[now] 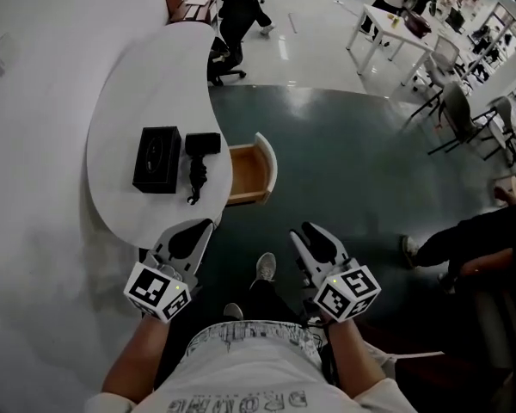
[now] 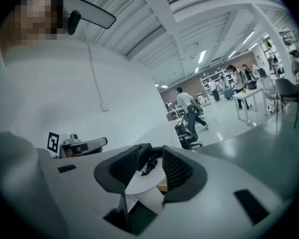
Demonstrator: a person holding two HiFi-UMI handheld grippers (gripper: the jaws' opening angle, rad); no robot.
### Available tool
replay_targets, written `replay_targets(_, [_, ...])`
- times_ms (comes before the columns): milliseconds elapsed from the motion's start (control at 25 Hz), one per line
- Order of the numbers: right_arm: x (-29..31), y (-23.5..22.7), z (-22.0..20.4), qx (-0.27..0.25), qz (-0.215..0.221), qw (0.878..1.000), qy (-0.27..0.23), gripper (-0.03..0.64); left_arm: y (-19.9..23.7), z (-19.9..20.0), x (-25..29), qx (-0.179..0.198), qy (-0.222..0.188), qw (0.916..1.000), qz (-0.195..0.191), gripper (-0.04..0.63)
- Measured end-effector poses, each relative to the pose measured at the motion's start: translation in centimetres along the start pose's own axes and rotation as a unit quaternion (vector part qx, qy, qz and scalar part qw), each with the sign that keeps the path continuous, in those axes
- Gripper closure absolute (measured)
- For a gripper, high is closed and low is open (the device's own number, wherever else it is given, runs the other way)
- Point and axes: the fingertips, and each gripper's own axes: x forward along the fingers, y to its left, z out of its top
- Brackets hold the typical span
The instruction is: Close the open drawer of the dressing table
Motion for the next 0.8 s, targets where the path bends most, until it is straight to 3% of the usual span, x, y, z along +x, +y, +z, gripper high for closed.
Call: replay_targets(800, [9.3, -13.2, 4.3, 0.015, 0.034, 0.998, 0.050, 0.465, 4.8, -0.7, 14.5, -0.007, 0.041, 0.9984, 0.039, 0.580])
